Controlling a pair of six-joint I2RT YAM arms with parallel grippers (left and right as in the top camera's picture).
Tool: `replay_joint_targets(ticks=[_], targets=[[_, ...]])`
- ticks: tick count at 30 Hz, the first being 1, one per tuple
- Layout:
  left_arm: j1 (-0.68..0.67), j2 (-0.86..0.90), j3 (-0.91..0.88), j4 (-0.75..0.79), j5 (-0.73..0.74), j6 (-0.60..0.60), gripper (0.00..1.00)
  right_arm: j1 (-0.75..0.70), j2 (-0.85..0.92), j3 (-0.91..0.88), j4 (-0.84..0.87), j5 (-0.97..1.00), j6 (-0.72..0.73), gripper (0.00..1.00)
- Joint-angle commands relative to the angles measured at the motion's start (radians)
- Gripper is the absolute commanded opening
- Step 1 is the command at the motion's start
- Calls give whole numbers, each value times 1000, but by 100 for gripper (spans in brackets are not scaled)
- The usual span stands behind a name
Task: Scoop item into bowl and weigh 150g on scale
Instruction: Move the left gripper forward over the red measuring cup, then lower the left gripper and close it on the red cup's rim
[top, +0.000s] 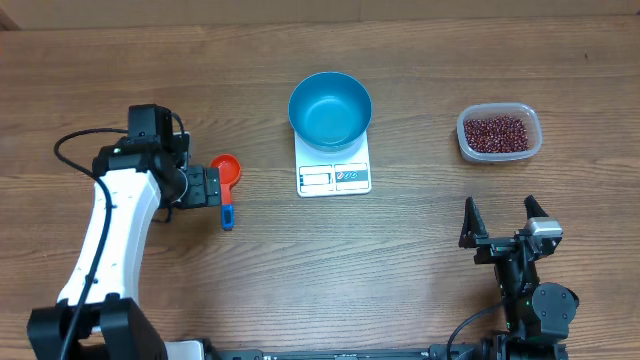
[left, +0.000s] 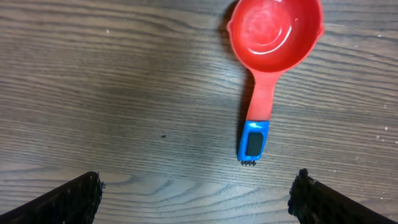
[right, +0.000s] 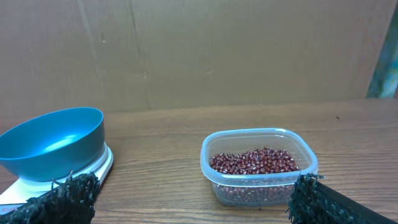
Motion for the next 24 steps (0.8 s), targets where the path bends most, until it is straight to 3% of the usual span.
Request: replay_joint_targets(ticks=[1,24], targets=[[4,14,24,4,19,-29,100,5,-8,-10,2,6,-5,100],[4,19,24,132,33,-40,100,5,-8,-10,2,6,-5,100]])
